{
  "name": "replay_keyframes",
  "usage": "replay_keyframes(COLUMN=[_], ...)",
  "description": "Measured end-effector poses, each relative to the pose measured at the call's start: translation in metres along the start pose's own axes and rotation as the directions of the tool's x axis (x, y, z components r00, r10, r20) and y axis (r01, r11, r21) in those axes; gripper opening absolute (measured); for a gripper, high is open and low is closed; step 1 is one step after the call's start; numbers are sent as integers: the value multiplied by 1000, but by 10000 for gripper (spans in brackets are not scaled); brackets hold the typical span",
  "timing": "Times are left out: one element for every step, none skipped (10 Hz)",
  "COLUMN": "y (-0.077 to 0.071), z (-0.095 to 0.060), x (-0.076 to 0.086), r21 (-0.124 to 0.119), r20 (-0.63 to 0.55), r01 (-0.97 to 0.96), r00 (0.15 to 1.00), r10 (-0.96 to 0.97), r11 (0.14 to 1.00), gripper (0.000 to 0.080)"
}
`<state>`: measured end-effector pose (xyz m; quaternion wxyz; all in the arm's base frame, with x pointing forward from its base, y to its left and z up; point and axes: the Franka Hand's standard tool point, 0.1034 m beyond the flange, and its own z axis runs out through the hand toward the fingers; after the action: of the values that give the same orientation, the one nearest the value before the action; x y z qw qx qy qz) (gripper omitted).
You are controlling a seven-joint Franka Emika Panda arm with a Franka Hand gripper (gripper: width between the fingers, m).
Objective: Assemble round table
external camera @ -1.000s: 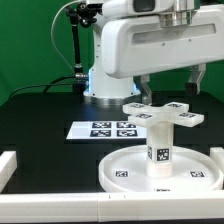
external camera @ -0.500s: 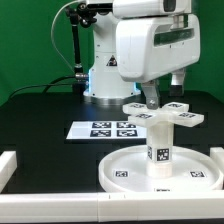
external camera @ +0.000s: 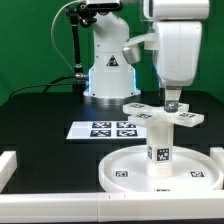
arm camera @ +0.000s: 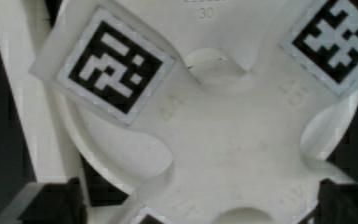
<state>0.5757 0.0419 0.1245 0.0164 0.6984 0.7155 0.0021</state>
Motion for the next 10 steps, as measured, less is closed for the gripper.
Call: replay_keyframes(y=[0, -1, -4, -6, -6, -7, -7, -8, -8, -9], z=[0, 1, 4, 5, 6, 6, 8, 9, 11, 12], x=[-2, -2, -2, -3, -3, -3, -3, -4, -4, -5], r21=[1, 2, 1, 5, 6, 7, 9, 12, 15, 17], r20=[0, 0, 0, 1, 1, 1, 1, 1, 2, 2], r01=[1, 0, -2, -4, -6, -10, -12, -13, -14, -15], r00=[1000, 1000, 1000, 1000, 1000, 1000, 1000, 1000, 1000, 1000], r10=[-1, 0, 2, 4, 6, 10, 12, 13, 14, 15], r11=[1000, 1000, 1000, 1000, 1000, 1000, 1000, 1000, 1000, 1000], gripper=[649, 649, 649, 649, 649, 649, 649, 649, 649, 649])
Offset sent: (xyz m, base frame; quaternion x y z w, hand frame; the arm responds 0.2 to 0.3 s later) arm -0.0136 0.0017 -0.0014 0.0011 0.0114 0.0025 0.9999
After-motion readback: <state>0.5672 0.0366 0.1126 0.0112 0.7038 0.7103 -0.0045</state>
